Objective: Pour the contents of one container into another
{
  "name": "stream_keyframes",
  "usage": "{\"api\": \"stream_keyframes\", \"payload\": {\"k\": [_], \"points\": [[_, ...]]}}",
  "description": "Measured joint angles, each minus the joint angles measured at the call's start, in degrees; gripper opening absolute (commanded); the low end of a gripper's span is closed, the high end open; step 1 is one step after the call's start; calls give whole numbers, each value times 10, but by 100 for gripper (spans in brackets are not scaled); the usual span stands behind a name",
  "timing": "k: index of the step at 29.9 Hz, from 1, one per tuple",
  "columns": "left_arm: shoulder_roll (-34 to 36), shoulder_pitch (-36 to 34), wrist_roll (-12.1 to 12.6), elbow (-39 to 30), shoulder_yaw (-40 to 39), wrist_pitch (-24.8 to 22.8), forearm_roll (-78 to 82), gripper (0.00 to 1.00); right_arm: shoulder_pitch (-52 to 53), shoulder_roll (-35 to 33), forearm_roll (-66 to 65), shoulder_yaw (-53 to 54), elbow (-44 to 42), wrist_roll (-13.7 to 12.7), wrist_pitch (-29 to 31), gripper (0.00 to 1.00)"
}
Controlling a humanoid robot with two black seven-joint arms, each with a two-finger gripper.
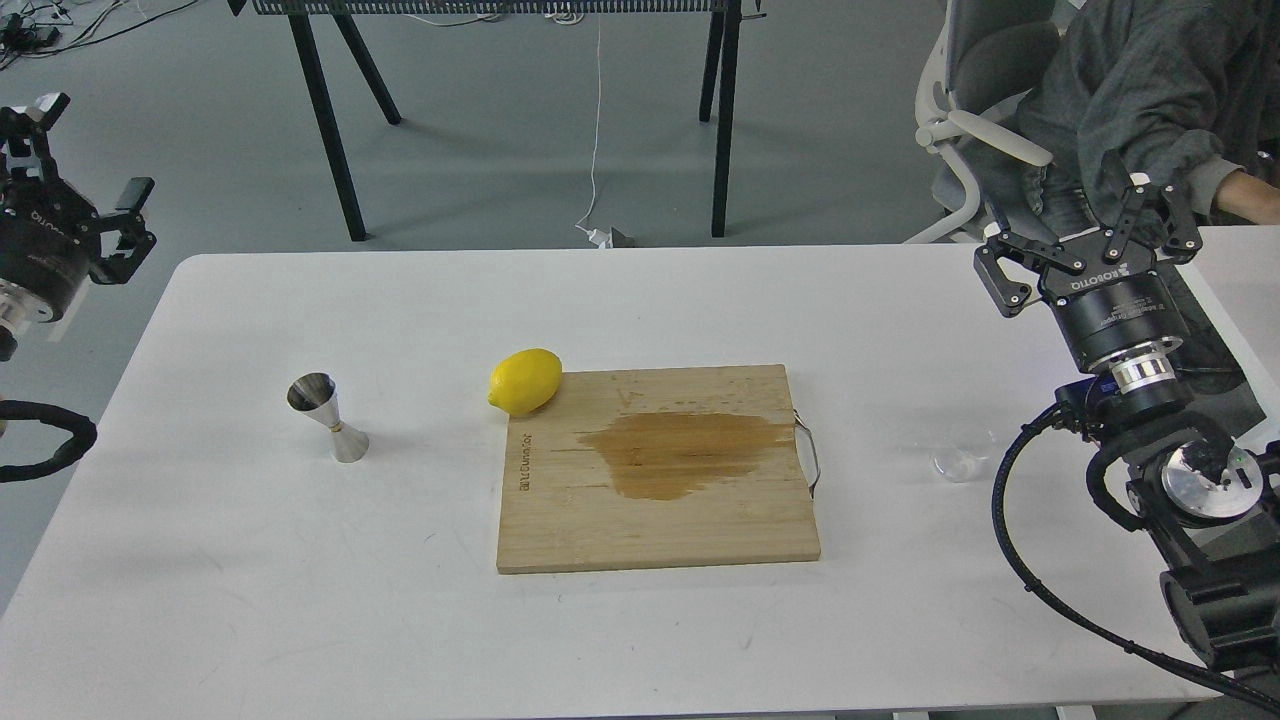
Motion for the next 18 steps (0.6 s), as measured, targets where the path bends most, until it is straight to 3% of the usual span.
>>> {"api": "stream_keyframes", "payload": {"k": [6, 14, 18], "points": [[60, -2, 0, -48, -1, 0, 106, 100, -2, 0, -1, 0, -5, 0, 0, 99], [121, -2, 0, -260, 0, 0, 408, 100, -3, 0, -1, 1, -7, 0, 0, 99], [123, 4, 0, -307, 3, 0, 531, 100, -4, 0, -1, 1, -7, 0, 0, 99]]}}
